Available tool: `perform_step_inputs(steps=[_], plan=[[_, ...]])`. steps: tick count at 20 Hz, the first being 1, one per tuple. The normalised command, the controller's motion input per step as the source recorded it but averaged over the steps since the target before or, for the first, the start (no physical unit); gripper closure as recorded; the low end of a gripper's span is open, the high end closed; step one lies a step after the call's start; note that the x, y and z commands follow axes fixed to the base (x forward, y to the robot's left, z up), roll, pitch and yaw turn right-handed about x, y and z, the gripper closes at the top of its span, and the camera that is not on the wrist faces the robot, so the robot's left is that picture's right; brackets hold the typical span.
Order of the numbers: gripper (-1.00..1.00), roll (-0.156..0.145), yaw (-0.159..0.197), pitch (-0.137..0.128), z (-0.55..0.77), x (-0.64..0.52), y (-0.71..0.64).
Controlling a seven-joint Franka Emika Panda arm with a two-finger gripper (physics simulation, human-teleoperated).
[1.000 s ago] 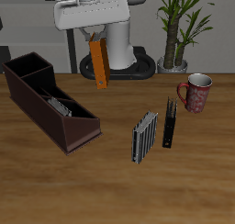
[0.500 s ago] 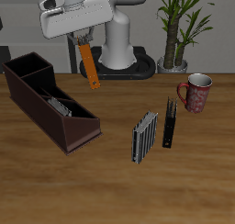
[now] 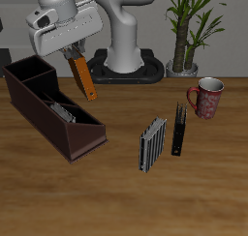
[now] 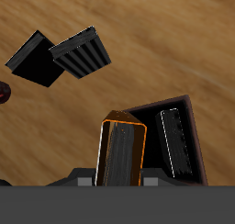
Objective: Place the right striped book into the right desk caddy's left compartment and place the orange book into the right desk caddy's left compartment and place the red mug into the right desk caddy's right compartment
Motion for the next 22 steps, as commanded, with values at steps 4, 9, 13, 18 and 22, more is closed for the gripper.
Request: perform_step_inputs(steps=[4, 9, 13, 18, 22], plan=[[1.0, -0.028, 0.116, 0.003, -0.15, 0.08, -0.29], [1.0, -0.027, 0.12, 0.003, 0.02, 0.12, -0.37], [1.0, -0.01, 0.107, -0.008, -0.04, 0.06, -0.08], [1.0, 0.026, 0.123, 0.006, -0.09, 0.1, 0.07], [1.0, 0.02, 0.091, 0.017, -0.2, 0.07, 0.18]])
